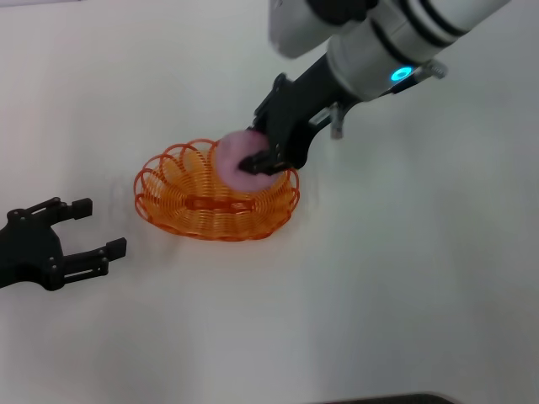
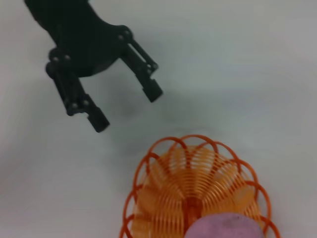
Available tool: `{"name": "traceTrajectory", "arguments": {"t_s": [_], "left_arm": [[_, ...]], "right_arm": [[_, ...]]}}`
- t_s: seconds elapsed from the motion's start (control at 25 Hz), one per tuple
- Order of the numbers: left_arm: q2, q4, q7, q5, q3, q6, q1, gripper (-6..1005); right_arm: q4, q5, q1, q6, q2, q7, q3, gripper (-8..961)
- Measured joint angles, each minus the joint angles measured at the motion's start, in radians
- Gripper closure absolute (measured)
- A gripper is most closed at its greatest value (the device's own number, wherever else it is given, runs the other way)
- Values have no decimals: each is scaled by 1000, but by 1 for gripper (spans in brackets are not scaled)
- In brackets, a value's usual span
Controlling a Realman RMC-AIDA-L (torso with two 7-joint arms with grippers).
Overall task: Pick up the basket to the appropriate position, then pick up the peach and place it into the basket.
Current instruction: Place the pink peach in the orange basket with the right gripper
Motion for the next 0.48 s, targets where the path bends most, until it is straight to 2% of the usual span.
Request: {"name": "traceTrajectory", "arguments": {"t_s": [0.16,0.48], "left_arm": [[-1,0,0,0,0,0,0,143],[-1,0,0,0,0,0,0,142]], "right_arm": [[27,18,9,38,0,0,-62,545],[66,31,28,52,-1,1,-74,528]]}}
